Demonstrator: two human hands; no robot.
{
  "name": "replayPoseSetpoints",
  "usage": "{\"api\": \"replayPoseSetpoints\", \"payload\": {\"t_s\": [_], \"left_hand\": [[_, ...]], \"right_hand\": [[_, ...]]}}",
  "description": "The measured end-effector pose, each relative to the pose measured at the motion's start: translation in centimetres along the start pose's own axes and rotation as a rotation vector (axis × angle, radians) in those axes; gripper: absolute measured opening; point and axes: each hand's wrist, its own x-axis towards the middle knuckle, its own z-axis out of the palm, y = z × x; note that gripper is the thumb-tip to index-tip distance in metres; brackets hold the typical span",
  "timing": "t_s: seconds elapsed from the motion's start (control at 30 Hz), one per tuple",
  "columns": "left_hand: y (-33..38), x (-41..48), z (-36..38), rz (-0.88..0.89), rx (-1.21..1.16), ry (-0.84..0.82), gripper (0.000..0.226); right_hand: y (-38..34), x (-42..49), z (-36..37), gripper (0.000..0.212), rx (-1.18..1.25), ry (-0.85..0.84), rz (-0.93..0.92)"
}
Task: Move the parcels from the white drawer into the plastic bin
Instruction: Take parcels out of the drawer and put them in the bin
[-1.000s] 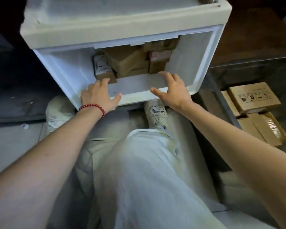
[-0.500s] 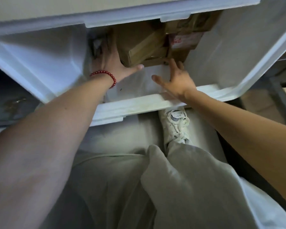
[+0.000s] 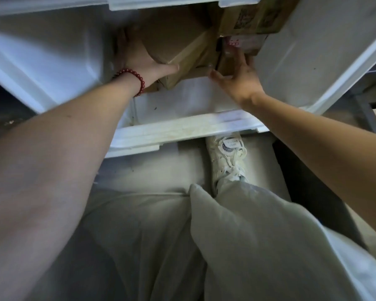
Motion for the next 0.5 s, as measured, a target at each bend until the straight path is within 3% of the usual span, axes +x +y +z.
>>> {"api": "replayPoseSetpoints", "payload": {"t_s": [0.13, 0.3, 0.43, 0.5], "left_hand": [[-0.5, -3.8, -0.9, -0.086, -0.003, 0.035, 0.12], [0.2, -7.7, -4.0, -0.034, 0.105, 0.036, 0.108], [0.8, -11.0, -6.0, -0.044, -0.031, 0.074, 0.102], [1.4, -12.8, -7.1, -0.03, -0.064, 0.069, 0.1]], "right_hand": [[-0.9, -1.7, -0.9, 0.072, 0.025, -0.052, 0.016], [-2.0, -3.5, -2.0, 0.076, 0.075, -0.101, 0.068], [-2.6, -5.4, -2.9, 0.073, 0.157, -0.103, 0.12], [-3.2, -6.9, -3.8, 0.083, 0.241, -0.098, 0.133]]}}
